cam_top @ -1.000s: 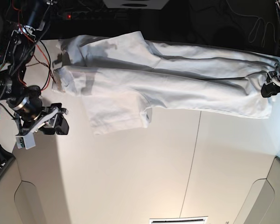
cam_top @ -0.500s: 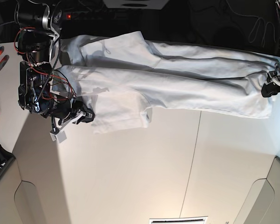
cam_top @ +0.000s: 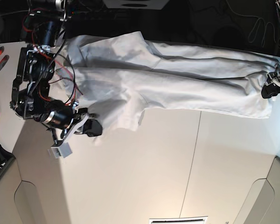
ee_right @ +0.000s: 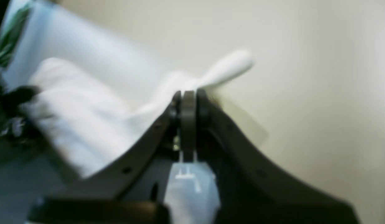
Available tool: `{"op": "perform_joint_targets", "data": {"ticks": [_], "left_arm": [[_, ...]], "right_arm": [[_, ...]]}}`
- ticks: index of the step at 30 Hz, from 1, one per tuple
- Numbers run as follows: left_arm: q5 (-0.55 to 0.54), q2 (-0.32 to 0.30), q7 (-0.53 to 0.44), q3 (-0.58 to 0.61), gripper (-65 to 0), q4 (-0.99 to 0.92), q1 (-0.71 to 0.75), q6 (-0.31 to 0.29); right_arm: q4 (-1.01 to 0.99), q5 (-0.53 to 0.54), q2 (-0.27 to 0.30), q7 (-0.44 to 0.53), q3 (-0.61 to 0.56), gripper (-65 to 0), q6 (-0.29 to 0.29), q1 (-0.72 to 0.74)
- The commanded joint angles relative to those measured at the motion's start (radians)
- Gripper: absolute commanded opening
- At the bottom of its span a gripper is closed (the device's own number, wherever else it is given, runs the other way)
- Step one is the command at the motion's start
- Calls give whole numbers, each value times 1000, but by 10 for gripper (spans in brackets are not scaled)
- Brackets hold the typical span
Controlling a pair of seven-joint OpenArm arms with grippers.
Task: Layout the t-shirt on the table in an organized manner, then fold the t-shirt properly
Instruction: 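Press the folded shirt flat with the right gripper along its length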
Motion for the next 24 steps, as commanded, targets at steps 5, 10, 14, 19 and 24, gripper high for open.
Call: {"op": "perform_joint_targets", "data": {"ticks": [5,10,14,19,24], "left_arm": [[-18,-25,-18,-7,-409,16,-8,-9],[-18,-25,-18,-7,-409,16,-8,-9],[-18,-25,-18,-7,-409,16,-8,-9],[-18,-25,-18,-7,-409,16,-8,-9],[-18,-26,-18,-7,-409,16,-8,-9]], "right_arm": [[192,84,-33,-8,-149,-650,11,-150],[309,85,-32,-25,-318,-650,10,-294],[341,84,-32,-27,-403,-650,10,-375],[341,29,-26,-26,-422,-650,10,-419],[340,-85,8,-6,-422,-650,10,-410]]}}
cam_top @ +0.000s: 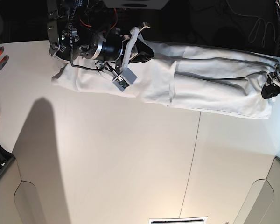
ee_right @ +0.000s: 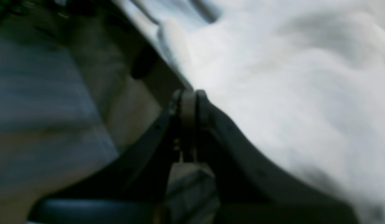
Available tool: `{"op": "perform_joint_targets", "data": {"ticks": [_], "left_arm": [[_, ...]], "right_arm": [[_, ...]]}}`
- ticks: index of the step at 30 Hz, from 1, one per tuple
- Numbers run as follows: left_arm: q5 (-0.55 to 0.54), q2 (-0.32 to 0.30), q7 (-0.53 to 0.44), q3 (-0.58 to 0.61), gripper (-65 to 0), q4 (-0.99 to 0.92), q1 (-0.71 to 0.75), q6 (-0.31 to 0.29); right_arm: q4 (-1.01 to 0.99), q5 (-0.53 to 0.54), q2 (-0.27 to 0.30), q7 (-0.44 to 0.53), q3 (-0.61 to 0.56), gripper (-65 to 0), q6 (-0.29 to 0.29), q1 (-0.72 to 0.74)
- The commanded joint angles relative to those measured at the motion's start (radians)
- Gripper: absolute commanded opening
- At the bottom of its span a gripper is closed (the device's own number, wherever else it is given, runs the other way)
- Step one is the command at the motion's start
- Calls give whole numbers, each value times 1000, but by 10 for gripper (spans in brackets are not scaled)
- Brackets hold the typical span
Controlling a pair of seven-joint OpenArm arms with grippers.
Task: Layout the t-shirt on the table in an organized manner, then fold the t-shirt properly
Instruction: 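Press the folded shirt flat with the right gripper along its length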
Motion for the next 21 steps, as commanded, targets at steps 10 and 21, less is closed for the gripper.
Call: {"op": "perform_joint_targets", "data": {"ticks": [10,21], "left_arm": [[-75,-27,-63,-72,-409,83,-8,-9],[-644,30,366,-72,-650,349,-8,-9]], "right_arm": [[19,182,2,61,-2,-370,22,5],[53,97,-7,90,33,-650,-1,5]]}}
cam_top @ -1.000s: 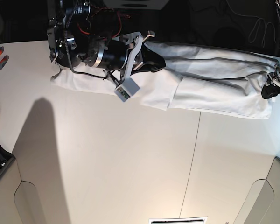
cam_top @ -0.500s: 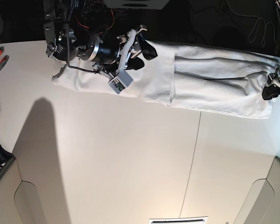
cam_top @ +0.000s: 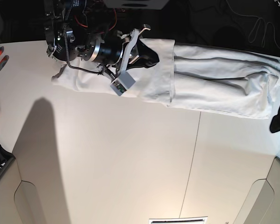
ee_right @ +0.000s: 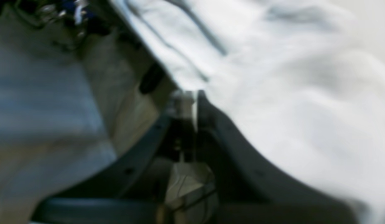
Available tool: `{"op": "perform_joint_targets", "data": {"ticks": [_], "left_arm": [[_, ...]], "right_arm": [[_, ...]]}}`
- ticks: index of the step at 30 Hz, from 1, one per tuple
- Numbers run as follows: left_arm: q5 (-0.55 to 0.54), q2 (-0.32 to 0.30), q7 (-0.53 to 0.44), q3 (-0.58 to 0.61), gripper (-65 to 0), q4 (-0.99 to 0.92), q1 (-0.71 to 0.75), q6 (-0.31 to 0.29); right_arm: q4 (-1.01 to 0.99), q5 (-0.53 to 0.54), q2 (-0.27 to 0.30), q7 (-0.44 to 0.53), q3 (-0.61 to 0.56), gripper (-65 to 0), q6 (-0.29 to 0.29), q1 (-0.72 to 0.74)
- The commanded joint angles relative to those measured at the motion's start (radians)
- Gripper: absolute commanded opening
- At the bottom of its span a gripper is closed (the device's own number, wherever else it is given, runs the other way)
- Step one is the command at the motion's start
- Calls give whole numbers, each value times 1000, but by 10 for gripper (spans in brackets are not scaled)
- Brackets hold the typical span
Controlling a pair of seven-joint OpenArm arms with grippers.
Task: Layout the t-shirt on the table in an organized manner, then fold the t-shirt properly
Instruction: 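Press the folded shirt flat with the right gripper along its length, then hold the folded strip ends with both grippers and straighten it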
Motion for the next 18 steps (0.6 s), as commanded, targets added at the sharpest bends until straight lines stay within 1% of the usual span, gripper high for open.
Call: {"op": "perform_joint_targets", "data": {"ticks": [1,3,4,7,10,13,15,18], "left_arm": [[-56,5,28,29,-650,27,-5,-7],[-103,48,97,116,-650,41,-5,-7],[-103,68,118,164,-650,42,-5,-7],[-103,119,145,314,-650,42,-5,-7],[-103,146,156,438,-650,42,-5,-7],[-97,148,160,520,-650,42,-5,-7],[-21,148,153,548,-650,42,-5,-7],[139,148,94,558,-650,41,-4,-7]], "right_arm": [[26,23,-14,42,25,-650,0,5],[31,39,-37,82,96,-650,-1,5],[31,60,-49,92,139,-650,-1,5],[30,129,-81,71,264,-650,0,3],[29,154,-89,65,351,-650,1,-11],[24,153,-88,66,418,-650,1,-31],[8,143,-88,68,462,-650,1,-33],[-44,118,-81,123,518,-650,1,-25]]}}
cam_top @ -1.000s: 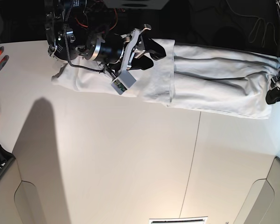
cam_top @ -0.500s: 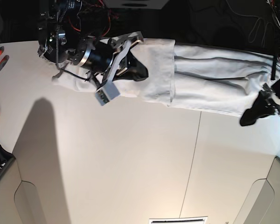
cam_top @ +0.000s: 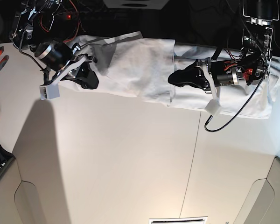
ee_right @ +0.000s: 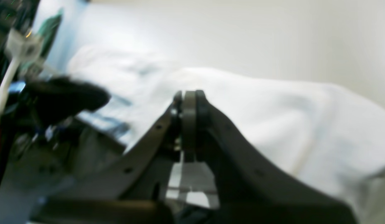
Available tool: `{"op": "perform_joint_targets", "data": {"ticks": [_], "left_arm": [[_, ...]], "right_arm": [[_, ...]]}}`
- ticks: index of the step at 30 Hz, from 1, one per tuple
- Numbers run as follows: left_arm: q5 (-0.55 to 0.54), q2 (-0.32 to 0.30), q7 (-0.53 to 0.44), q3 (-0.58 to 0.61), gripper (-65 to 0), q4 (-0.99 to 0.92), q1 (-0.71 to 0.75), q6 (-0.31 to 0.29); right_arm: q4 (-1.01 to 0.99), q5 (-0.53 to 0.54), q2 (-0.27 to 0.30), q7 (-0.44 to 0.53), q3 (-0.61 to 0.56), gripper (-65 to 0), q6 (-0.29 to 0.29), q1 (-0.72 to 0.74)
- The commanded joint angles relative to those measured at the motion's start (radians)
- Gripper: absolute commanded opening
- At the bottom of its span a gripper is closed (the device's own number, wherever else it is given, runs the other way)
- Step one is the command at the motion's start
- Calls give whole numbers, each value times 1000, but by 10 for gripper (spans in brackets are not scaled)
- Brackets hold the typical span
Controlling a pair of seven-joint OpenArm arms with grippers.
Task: Layout the t-shirt on the table in an organized manner, then fold the t-shirt properly
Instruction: 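Hold the folded strip ends with both grippers and straighten it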
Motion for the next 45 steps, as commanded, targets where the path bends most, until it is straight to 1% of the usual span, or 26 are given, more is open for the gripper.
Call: {"op": "perform_joint_targets", "data": {"ticks": [1,4,6,8,11,13,17,19,22,24,26,29,32,33,35,36,37,39,41,43,45], "left_arm": [[28,-11,-45,-4,-650,15,-11,-9],[194,-11,-140,-4,-650,14,-10,-9],[269,-11,-172,-4,-650,14,-11,-9],[317,-11,-182,-4,-650,14,-10,-9],[356,-11,-185,-4,-650,14,-10,-9],[380,-11,-192,-4,-650,14,-10,-9],[426,-12,-214,-5,-650,14,-11,-9],[431,-15,-233,-5,-650,14,-11,-9],[425,-26,-283,-21,-650,14,-11,-9],[405,-31,-291,-67,-650,14,-11,-9],[379,-31,-291,-150,-650,14,-11,-9],[354,-39,-315,-325,-650,14,-11,-9],[372,-82,-381,-513,-648,14,-11,-9],[394,-105,-406,-567,-566,14,-11,-9],[458,-153,-460,-650,-356,10,-10,-9],[491,-179,-487,-677,-277,-2,-11,-9],[515,-204,-504,-694,-234,-19,-11,-9],[552,-250,-528,-700,-226,-79,-11,-9],[561,-283,-563,-686,-226,-179,-15,-9],[558,-306,-579,-662,-227,-309,-39,-9],[557,-316,-602,-655,-227,-449,-77,-9]], "right_arm": [[-13,19,16,33,11,-650,4,13],[-125,20,70,48,26,-650,5,63],[-211,20,106,48,26,-650,5,109],[-293,20,134,48,26,-650,5,153],[-380,20,158,46,26,-650,5,198],[-403,8,162,43,26,-650,5,210],[-404,-104,163,53,26,-650,3,214],[-404,-166,163,70,26,-650,3,214],[-404,-208,163,108,26,-650,-5,214],[-404,-204,163,124,26,-650,-4,217],[-402,-196,163,122,26,-650,-4,228],[-399,-190,167,121,26,-650,-4,243],[-399,-154,183,106,26,-650,-4,255],[-399,-144,187,106,26,-650,-4,255],[-399,-133,191,104,26,-650,-4,255],[-399,-133,190,104,26,-650,-4,255],[-399,-133,190,102,26,-650,-3,255],[-399,-133,190,91,26,-650,-3,255],[-399,-133,190,88,26,-650,-3,255],[-399,-132,190,89,26,-650,-3,255],[-399,-132,190,89,26,-650,-3,255]]}}
